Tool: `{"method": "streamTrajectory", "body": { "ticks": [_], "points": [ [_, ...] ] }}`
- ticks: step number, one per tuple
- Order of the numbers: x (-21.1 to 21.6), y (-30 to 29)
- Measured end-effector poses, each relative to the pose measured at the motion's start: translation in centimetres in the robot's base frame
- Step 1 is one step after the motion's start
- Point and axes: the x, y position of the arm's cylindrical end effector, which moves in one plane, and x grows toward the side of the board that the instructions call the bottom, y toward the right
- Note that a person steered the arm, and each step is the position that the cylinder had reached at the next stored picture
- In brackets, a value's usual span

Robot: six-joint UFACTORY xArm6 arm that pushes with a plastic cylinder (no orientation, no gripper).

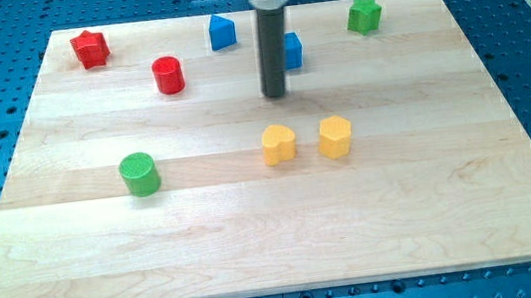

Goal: Push the red circle to the left center

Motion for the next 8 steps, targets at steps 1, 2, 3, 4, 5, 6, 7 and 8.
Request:
{"method": "streamTrajectory", "body": {
  "ticks": [1,2,3,4,5,6,7,8],
  "points": [
    [0.0,0.0],
    [-2.7,-3.2],
    [-5.4,-5.1],
    [-6.1,-6.2],
    [-5.4,-11.1],
    [-2.2,-16.8],
    [-1.2,-18.9],
    [-1.3,-19.3]
  ]
}}
